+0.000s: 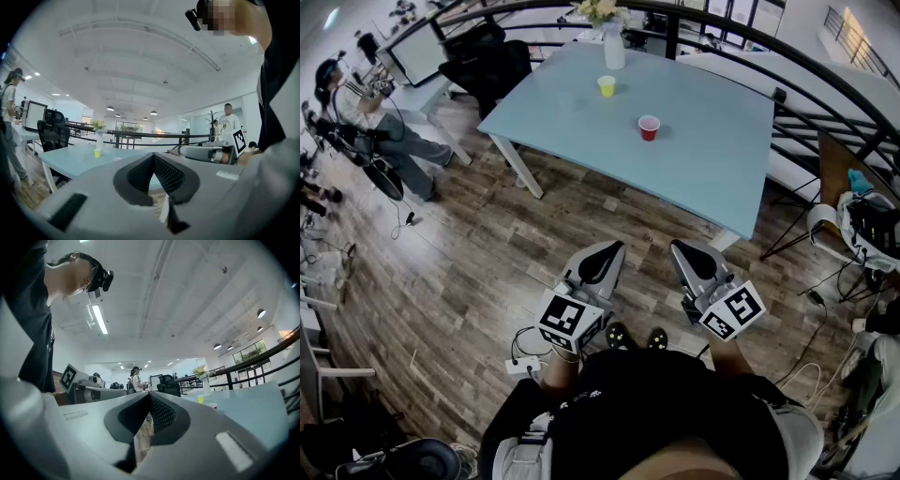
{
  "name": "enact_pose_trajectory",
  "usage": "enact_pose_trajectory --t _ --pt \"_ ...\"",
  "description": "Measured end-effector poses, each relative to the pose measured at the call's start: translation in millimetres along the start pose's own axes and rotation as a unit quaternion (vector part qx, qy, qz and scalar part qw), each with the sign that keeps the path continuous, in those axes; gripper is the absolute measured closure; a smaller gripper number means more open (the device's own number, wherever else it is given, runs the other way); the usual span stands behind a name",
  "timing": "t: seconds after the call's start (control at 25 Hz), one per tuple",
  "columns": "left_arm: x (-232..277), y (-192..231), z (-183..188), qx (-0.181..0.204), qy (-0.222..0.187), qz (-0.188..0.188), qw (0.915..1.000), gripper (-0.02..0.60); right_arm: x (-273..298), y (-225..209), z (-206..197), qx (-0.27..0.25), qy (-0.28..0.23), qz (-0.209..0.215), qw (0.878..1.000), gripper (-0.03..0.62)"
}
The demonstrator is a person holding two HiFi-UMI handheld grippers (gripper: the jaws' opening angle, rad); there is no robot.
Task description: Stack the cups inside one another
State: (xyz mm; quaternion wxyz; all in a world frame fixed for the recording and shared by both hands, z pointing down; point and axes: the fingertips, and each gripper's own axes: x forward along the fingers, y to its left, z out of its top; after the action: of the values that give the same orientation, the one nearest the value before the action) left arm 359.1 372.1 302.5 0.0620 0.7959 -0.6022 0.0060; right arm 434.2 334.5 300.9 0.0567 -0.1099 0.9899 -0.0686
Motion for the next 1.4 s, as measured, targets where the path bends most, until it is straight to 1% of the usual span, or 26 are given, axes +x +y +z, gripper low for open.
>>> enact_pose_trajectory --t 0.12,0.28,0.44,0.68,0.88,1.04,1.2,1.4 --pt "-1 5 -6 -0.005 0.004 0.005 1.0 0.592 3 1 -1 -0.003 0.003 0.003 1.0 0.589" --pt "-2 8 -4 0.0 -0.001 0.006 1.0 0.592 5 0 -2 -0.006 0.004 0.002 1.0 0.589" --pt "-3 11 -2 0.002 -0.004 0.009 1.0 0.592 6 -4 -2 0.01 -0.004 -0.006 1.0 0.589" --pt "-6 22 -3 0.0 -0.004 0.01 0.9999 0.592 8 -7 -2 0.014 -0.011 -0.022 1.0 0.589" --pt "-6 29 -6 -0.002 -0.003 0.003 1.0 0.592 6 -18 0 0.01 -0.013 -0.055 0.998 0.592" --pt "-7 38 -8 0.0 0.002 -0.01 1.0 0.592 10 -18 -1 0.003 -0.01 -0.073 0.997 0.592" --pt "-5 44 -13 -0.005 0.007 -0.032 0.9995 0.591 13 -13 -6 -0.001 -0.004 -0.091 0.996 0.592" --pt "2 46 -14 -0.009 0.002 -0.063 0.998 0.591 10 -15 -8 -0.002 -0.004 -0.119 0.993 0.577"
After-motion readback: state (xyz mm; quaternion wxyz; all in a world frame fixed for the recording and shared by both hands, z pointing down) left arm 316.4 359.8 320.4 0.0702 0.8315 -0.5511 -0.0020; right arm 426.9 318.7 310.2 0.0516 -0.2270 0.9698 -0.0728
